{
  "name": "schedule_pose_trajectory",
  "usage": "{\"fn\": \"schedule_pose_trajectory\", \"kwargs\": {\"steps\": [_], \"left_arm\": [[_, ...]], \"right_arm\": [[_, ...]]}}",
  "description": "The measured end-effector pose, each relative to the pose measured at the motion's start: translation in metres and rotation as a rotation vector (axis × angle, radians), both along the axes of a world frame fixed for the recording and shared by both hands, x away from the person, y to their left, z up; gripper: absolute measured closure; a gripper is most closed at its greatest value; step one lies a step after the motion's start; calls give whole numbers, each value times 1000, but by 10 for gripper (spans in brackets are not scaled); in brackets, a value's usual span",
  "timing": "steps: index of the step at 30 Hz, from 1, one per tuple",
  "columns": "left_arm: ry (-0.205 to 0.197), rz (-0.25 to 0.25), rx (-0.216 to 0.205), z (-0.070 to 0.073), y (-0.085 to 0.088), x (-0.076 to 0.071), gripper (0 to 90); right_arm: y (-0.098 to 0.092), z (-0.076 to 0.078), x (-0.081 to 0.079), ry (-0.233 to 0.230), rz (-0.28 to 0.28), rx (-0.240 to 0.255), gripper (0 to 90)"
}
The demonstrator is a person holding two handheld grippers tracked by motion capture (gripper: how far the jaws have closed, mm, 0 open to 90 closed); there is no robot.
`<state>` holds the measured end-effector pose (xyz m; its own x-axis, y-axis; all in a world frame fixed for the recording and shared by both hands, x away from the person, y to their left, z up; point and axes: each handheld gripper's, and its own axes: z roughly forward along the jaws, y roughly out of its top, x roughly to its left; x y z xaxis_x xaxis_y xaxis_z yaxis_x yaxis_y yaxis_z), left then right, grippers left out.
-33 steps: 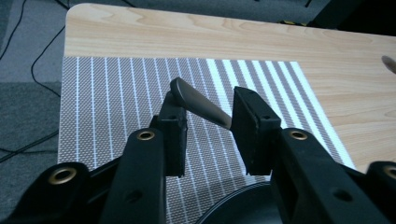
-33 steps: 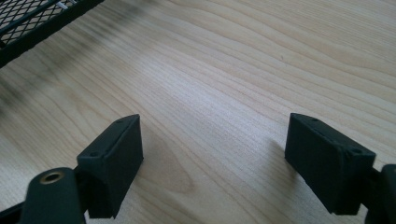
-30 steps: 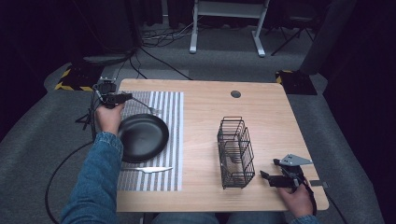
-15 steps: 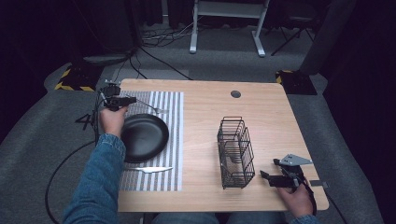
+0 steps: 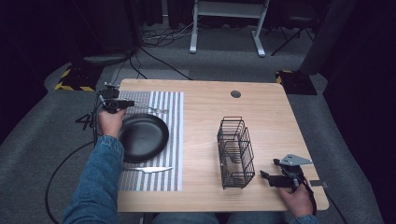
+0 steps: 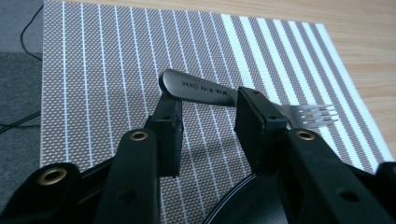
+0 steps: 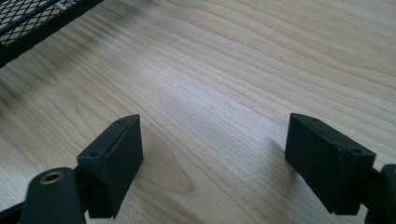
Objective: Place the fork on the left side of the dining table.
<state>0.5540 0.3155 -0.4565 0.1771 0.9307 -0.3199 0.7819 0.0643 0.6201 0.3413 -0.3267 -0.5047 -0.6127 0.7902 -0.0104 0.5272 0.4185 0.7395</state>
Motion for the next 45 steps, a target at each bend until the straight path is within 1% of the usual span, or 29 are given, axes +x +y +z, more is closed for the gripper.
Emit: {"fn": "schedule_pose_trajectory", "kwargs": {"steps": [1,2,7,9,10,12,15,17,18,19,20,22,23,24,25,28,31,32,34,35,36,37,40,41,42,43,45], "left_arm": [[0,0,0,0,0,0,622],[7,1,11,-1,1,0,621],[18,11,12,-5,3,-1,621],[23,13,4,-6,4,-2,623],[33,13,7,-7,4,-2,623],[37,15,12,-8,5,-2,623],[35,20,15,-8,6,-3,621],[22,31,11,-7,7,-5,616],[22,31,11,-7,7,-5,613],[5,34,6,-4,8,-7,610],[5,34,6,-4,8,-7,606],[-18,36,8,0,8,-9,601],[-38,36,9,5,7,-11,589],[-48,35,8,7,7,-12,583],[-48,35,8,7,7,-12,570],[-78,30,8,15,6,-17,550],[-112,18,9,25,5,-23,527],[-131,3,11,32,3,-28,524],[-154,-14,25,40,1,-33,519],[-154,-14,25,40,1,-33,515],[-174,-25,29,48,-2,-40,510],[-174,-25,29,48,-2,-40,506],[-197,-50,47,61,-6,-51,502],[-210,-59,52,66,-7,-55,498],[-244,-67,57,73,-10,-65,494],[-244,-67,57,73,-10,-65,493],[-260,-83,66,80,-11,-76,491]], "right_arm": [[0,0,0,0,0,0,191],[0,0,0,0,-1,0,191],[0,0,0,1,-1,1,191],[0,0,0,1,-1,1,191],[0,0,0,0,-2,1,191],[0,0,0,1,-2,2,191],[0,0,0,0,-2,2,191],[0,0,0,0,-2,2,191],[0,0,0,0,-2,2,191],[0,0,0,0,-2,2,191],[0,0,0,0,-2,2,191],[0,0,0,1,-2,2,191],[0,0,0,0,-2,2,191],[0,0,0,0,-2,2,191],[0,0,0,0,-2,2,191],[0,0,0,0,-2,2,191],[0,0,0,1,-2,2,191],[0,0,0,0,-2,2,191],[0,0,0,1,-2,2,191],[0,0,0,1,-2,2,191],[0,0,0,2,-3,1,191],[0,0,0,2,-3,1,191],[0,0,1,2,4,1,188],[-1,0,1,4,6,1,187],[-1,0,2,4,14,3,183],[-1,0,2,4,14,3,183],[-1,0,2,4,18,1,177]]}}
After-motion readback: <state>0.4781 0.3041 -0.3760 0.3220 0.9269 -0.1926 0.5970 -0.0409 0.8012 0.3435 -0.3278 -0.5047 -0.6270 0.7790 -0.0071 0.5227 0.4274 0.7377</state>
